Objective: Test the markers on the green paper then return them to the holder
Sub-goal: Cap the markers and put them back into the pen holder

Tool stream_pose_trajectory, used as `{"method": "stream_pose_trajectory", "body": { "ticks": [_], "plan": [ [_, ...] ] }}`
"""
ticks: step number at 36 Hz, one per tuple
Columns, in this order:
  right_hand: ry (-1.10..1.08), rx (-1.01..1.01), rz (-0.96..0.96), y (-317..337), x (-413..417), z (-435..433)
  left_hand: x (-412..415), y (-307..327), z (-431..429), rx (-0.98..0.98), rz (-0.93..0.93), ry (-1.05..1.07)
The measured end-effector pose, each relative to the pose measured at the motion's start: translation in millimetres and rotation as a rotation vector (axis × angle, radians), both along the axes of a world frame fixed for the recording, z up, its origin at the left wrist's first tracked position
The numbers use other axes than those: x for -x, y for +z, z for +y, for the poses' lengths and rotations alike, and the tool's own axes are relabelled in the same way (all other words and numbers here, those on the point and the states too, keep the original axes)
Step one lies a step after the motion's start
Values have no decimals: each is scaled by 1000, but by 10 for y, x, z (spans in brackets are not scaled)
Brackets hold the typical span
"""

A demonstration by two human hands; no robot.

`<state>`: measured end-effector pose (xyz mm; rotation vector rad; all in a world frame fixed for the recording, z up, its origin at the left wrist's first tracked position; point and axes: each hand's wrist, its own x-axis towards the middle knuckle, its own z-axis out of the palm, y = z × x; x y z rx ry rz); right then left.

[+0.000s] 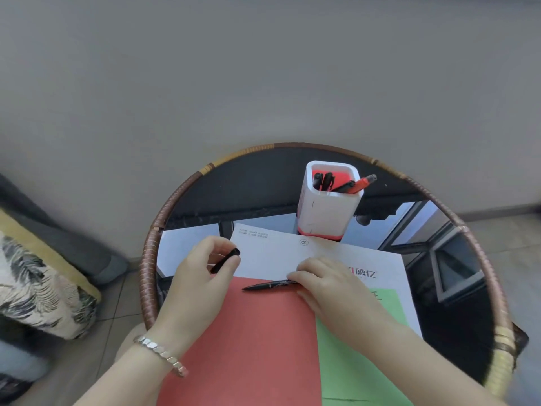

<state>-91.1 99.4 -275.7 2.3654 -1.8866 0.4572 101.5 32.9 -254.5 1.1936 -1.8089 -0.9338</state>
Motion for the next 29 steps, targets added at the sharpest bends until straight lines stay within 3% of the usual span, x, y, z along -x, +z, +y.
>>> {"method": "stream_pose_trajectory", "body": {
  "ticks": [5,14,18,29],
  "plan": [
    [-19,4,-98,-3,10,21,35,22,21,-17,23,-1],
    [-166,66,-615,374,174,278,190,191,121,-140,172,-49],
    [-173,86,-752,518,268,433,292,264,204,-228,230,-108],
    [-200,73,-653,488,440,616,461,316,301,-337,264,-203]
  ]
}}
